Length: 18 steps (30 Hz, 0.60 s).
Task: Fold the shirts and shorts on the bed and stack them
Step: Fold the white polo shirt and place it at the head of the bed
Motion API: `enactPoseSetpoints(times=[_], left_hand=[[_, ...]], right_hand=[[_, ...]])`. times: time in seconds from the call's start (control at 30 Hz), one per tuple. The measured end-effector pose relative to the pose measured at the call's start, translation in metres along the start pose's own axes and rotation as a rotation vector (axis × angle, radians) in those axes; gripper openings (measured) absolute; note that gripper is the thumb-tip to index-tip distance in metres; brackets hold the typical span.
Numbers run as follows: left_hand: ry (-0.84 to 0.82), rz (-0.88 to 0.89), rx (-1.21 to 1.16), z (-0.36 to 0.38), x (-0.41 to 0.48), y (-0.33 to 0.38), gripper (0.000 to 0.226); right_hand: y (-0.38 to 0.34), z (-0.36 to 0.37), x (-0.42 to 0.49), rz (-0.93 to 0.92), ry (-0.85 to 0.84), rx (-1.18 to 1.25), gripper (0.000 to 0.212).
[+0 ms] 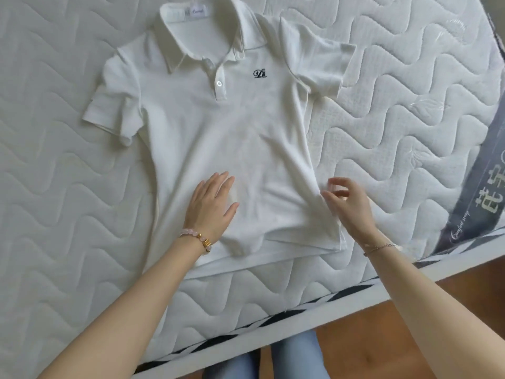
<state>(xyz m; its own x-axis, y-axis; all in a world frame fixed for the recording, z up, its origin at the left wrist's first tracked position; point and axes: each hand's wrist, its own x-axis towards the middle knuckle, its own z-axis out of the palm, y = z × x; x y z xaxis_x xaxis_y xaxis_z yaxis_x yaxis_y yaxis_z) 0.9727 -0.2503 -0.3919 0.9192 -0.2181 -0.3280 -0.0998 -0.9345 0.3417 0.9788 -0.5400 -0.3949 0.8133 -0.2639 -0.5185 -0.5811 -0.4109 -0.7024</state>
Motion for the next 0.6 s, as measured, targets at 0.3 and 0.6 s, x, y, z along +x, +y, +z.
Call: enactPoseSetpoints(times=[0.3,0.6], left_hand=[[0.03,-0.041,-0.02,0.023,-0.11,-0.043,0.052],[0.063,-0.039,-0.033,0.043,-0.149,-0.085,0.057]], right_hand=[[0.028,0.018,-0.066,-0.287,-0.03,-0.261,0.026],[0.068,0.02,-0.08,-0.357,-0.048,-0.511,0.033]])
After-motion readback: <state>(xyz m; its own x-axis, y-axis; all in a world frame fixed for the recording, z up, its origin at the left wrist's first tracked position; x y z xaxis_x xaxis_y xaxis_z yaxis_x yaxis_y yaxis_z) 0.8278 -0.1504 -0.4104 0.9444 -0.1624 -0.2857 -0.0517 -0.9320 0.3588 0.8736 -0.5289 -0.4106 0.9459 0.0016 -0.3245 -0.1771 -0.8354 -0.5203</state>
